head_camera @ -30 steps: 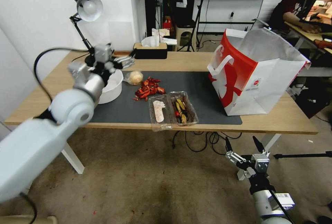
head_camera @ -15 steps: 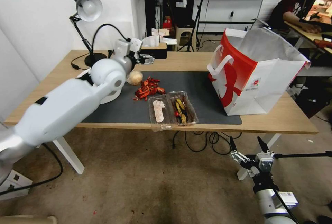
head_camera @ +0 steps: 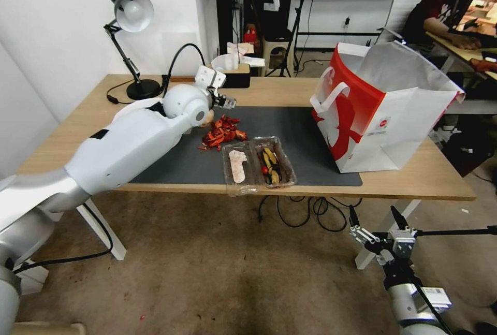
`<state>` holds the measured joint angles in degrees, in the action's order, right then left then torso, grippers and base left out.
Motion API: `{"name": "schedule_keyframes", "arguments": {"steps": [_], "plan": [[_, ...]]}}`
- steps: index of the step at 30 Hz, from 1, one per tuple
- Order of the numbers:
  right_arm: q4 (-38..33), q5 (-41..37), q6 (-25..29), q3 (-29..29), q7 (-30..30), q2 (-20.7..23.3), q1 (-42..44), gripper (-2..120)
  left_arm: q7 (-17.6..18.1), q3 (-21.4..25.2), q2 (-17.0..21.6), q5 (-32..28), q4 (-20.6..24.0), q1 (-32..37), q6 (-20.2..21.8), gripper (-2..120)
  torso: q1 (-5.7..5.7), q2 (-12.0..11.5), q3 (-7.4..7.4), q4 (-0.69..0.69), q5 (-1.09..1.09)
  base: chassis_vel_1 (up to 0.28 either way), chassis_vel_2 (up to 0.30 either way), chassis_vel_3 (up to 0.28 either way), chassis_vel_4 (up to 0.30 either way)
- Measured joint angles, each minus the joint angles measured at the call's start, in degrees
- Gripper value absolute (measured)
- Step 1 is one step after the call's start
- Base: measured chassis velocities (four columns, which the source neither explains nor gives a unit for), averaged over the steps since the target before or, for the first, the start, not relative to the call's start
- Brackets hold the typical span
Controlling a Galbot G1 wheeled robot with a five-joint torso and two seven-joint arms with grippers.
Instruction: Pick up the trash from the table and place it into the takeout bag.
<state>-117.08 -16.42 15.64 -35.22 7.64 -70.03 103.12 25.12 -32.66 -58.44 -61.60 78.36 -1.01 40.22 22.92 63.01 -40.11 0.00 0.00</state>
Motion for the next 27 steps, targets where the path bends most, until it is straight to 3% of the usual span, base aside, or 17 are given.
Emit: {"name": "schedule_keyframes", "arguments": {"steps": [11, 27], "plan": [[0.3, -0.3, 0.6, 0.0, 0.0, 0.4, 0.0, 100, -1.0, -1.9, -2.4, -0.1, -10.8, -1.1, 0.8, 100, 0.0, 0.0, 0.0, 0.0, 0.0, 0.0, 0.0, 0.0, 0.0], [0.6, -0.5, 0.9, -0.1, 0.0, 0.4, 0.3, 100, -2.5, -1.7, -3.4, -1.3, -15.0, -0.8, 0.1, 100, 0.0, 0.0, 0.0, -0.01, 0.02, 0.0, 0.0, 0.0, 0.0]]}}
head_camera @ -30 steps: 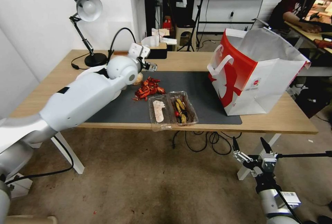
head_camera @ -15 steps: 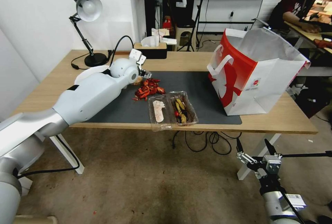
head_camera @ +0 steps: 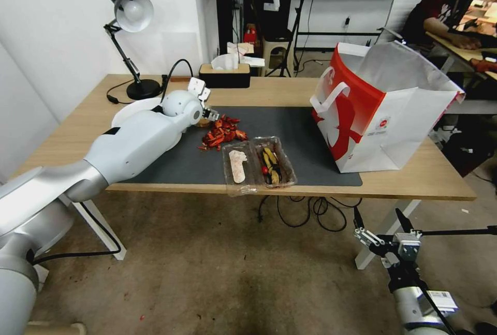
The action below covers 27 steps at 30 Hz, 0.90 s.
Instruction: Pick up the trash from the table and place it into the takeout bag.
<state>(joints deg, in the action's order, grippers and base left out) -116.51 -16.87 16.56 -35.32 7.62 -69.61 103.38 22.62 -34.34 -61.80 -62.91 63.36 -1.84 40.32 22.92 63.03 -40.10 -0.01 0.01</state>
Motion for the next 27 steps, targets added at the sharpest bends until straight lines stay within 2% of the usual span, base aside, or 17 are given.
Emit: {"name": "schedule_keyframes", "arguments": {"steps": [2, 6, 7, 9, 10, 11, 14, 15, 18, 19, 22, 23, 27], "plan": [[0.0, 0.0, 0.0, 0.0, 0.0, 0.0, 0.0, 100, -0.3, 0.3, -0.1, -0.8, -0.3, 0.0, -0.3, 100, 0.0, 0.0, 0.0, 0.0, 0.0, 0.0, 0.0, 0.0, 0.0], [-0.1, 0.0, 0.0, -0.1, 0.0, -0.1, 0.1, 100, -0.2, 0.6, -0.4, -2.8, -0.6, 0.0, -0.4, 92, 0.0, 0.0, 0.0, 0.0, 0.0, 0.0, 0.0, 0.0, 0.0], [-0.1, 0.0, 0.0, -0.1, 0.0, -0.1, 0.1, 100, -0.2, 0.6, -0.4, -3.4, -0.7, 0.0, -0.3, 85, 0.0, 0.0, 0.0, -0.01, -0.02, 0.0, 0.0, 0.0, 0.0], [-0.1, 0.0, 0.0, -0.1, 0.0, -0.2, 0.1, 100, -0.2, 0.6, -0.5, -3.5, -0.7, 0.1, -0.2, 82, 0.0, 0.0, -0.01, 0.01, -0.03, 0.0, 0.0, 0.0, 0.0], [-0.1, 0.0, 0.0, -0.1, 0.0, -0.2, 0.0, 100, -0.1, 0.6, -0.6, -3.6, -0.8, 0.1, -0.2, 74, 0.0, 0.0, 0.0, 0.02, -0.03, 0.0, 0.0, 0.0, 0.0], [-0.1, 0.0, 0.0, -0.1, 0.0, -0.2, 0.0, 100, -0.1, 0.6, -0.6, -3.6, -0.8, 0.1, -0.2, 74, 0.0, 0.0, 0.0, 0.02, -0.03, 0.0, 0.0, 0.0, 0.0], [-0.1, 0.0, 0.0, -0.1, 0.0, -0.1, 0.0, 100, 0.0, 0.6, -0.7, -3.8, -0.8, 0.1, -0.1, 60, 0.0, 0.0, 0.0, 0.01, -0.02, 0.0, 0.0, 0.0, 0.0], [-0.1, 0.0, 0.0, -0.1, 0.0, -0.1, 0.0, 100, 0.0, 0.6, -0.7, -3.8, -0.8, 0.1, -0.1, 60, 0.0, 0.0, 0.0, 0.01, -0.02, 0.0, 0.0, 0.0, 0.0], [0.2, 0.0, 0.0, 0.0, 0.0, 0.0, -0.2, 100, 0.1, 0.6, -0.8, -4.1, -1.0, 0.1, -0.2, 45, 0.0, 0.0, 0.0, 0.01, -0.01, 0.0, 0.0, 0.0, 0.0], [0.2, 0.0, 0.0, 0.0, 0.0, 0.0, -0.2, 100, 0.1, 0.6, -0.8, -4.1, -1.0, 0.1, -0.2, 45, 0.0, 0.0, 0.0, 0.01, -0.01, 0.0, 0.0, 0.0, 0.0], [0.3, 0.0, 0.0, 0.1, 0.0, 0.0, -0.5, 100, 0.2, 0.7, -0.8, -4.1, -1.2, 0.1, -0.4, 32, 0.0, 0.0, 0.0, 0.01, -0.01, 0.0, 0.0, 0.0, 0.0], [0.3, 0.0, 0.0, 0.1, 0.0, 0.0, -0.5, 100, 0.2, 0.7, -0.8, -4.1, -1.2, 0.1, -0.4, 32, 0.0, 0.0, 0.0, 0.01, -0.01, 0.0, 0.0, 0.0, 0.0], [0.4, 0.0, -0.2, 0.3, 0.0, 0.2, -1.0, 100, 0.4, 0.7, -0.5, -4.1, -1.1, 0.3, -1.1, 13, 0.0, 0.0, -0.01, 0.01, -0.01, 0.0, 0.0, 0.0, 0.0]]}}
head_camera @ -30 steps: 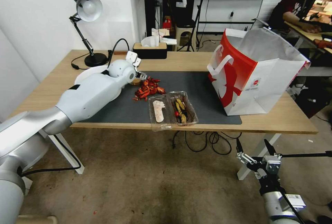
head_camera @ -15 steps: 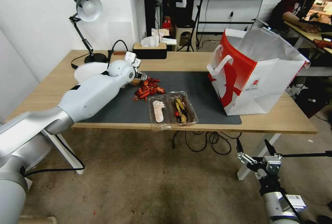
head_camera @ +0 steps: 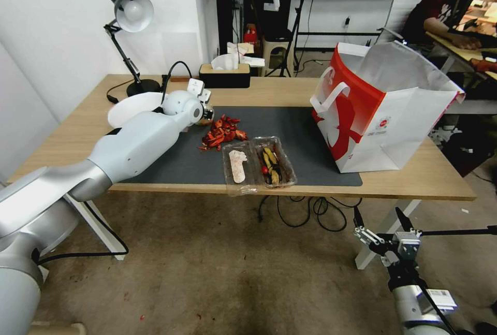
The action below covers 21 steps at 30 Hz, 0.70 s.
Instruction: Pick up the trash from the table and place it into the takeout bag.
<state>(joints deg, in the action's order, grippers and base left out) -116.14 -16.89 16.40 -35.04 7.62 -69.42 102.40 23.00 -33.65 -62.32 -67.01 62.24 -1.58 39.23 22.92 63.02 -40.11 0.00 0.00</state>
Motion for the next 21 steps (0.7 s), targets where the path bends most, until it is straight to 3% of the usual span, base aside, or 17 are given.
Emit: {"name": "schedule_keyframes", "arguments": {"steps": [5, 10, 16, 19, 21], "plan": [[0.0, 0.0, -0.1, 0.2, 0.0, 0.0, -0.1, 100, 0.1, 0.2, 0.6, 0.1, 0.9, 0.3, -0.6, 3, 0.0, 0.0, 0.0, 0.0, 0.0, 0.0, 0.0, 0.0, 0.0], [0.1, 0.0, -0.1, 0.2, 0.0, 0.0, -0.1, 100, 0.6, 1.2, 1.5, 0.0, 3.1, 0.6, -1.3, 3, 0.0, 0.0, 0.0, 0.01, 0.0, 0.0, 0.0, 0.0, 0.0], [0.1, 0.0, -0.1, 0.2, 0.0, 0.0, -0.1, 100, 2.0, 5.1, 3.3, -1.2, 11.0, 1.8, -1.7, 3, 0.0, 0.0, 0.0, 0.0, 0.0, 0.0, 0.0, 0.0, 0.0], [0.1, 0.0, -0.1, 0.3, 0.0, -0.1, -0.1, 100, 2.7, 9.2, 4.9, -2.8, 19.1, 2.4, -3.7, 3, -0.01, 0.0, 0.01, -0.01, 0.01, 0.0, 0.0, 0.0, 0.0], [0.0, 0.0, -0.1, 0.4, 0.0, 0.0, -0.1, 100, 2.6, 10.3, 5.2, -3.6, 20.9, 2.4, -4.8, 3, 0.0, 0.0, 0.0, 0.0, 0.0, 0.0, 0.0, 0.0, 0.0]]}}
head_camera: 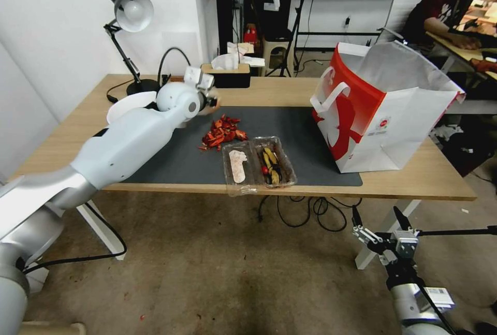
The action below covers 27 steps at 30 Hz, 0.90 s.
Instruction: Pick up the trash from the table and place it into the takeout bag.
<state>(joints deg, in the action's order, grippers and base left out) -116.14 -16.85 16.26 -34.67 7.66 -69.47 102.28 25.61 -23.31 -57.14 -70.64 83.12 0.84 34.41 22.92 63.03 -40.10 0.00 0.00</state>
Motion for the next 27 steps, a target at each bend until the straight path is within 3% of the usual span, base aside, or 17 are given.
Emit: {"name": "schedule_keyframes", "arguments": {"steps": [5, 6, 8, 11, 15, 17, 24, 27], "plan": [[-0.2, 0.1, 0.0, 0.1, 0.0, -0.1, 0.0, 100, -3.3, 2.0, 0.3, -3.1, 5.8, -2.2, -9.8, 3, 0.0, 0.0, 0.0, 0.0, 0.01, 0.0, 0.0, 0.0, 0.0], [-0.3, 0.2, 0.0, 0.2, 0.0, -0.2, 0.0, 100, -5.4, 1.8, 0.0, -4.0, 7.3, -3.4, -13.2, 3, 0.0, 0.0, 0.0, 0.0, 0.01, 0.0, 0.0, 0.0, 0.0], [-0.3, 0.3, 0.0, 0.3, 0.0, -0.3, 0.0, 100, -6.4, 1.3, -0.4, -4.6, 8.1, -4.3, -15.1, 3, 0.0, 0.0, 0.0, 0.0, 0.0, 0.0, 0.0, 0.0, 0.0], [-0.7, 0.7, 0.0, 0.5, 0.0, -0.7, 0.1, 100, -10.0, -1.7, -3.3, -7.4, 10.7, -8.3, -21.9, 3, 0.0, 0.0, 0.0, -0.01, 0.01, 0.0, 0.0, 0.0, 0.0], [-0.9, 0.9, 0.0, 0.5, 0.0, -0.9, 0.3, 100, -12.4, -4.0, -5.1, -7.6, 10.8, -10.6, -24.4, 3, 0.0, 0.0, 0.0, -0.02, 0.02, 0.0, 0.0, 0.0, 0.0], [-1.1, 0.9, 0.0, 0.3, 0.0, -1.2, 0.6, 100, -14.6, -7.3, -7.7, -7.1, 9.8, -14.0, -26.6, 3, 0.0, 0.0, 0.0, -0.02, 0.02, 0.0, 0.0, 0.0, 0.0], [-1.4, 0.9, 0.4, -0.4, 0.0, -1.8, 1.3, 100, -15.3, -12.9, -14.2, -3.2, 5.5, -19.5, -27.2, 3, 0.0, 0.0, 0.0, 0.0, 0.01, 0.0, 0.0, 0.0, 0.0], [-1.7, 1.0, 0.7, -0.5, 0.0, -2.3, 1.4, 100, -15.6, -15.8, -18.9, -2.9, 2.4, -22.2, -26.9, 3, 0.0, 0.0, 0.0, -0.02, 0.02, 0.0, 0.0, 0.0, 0.0]]}}
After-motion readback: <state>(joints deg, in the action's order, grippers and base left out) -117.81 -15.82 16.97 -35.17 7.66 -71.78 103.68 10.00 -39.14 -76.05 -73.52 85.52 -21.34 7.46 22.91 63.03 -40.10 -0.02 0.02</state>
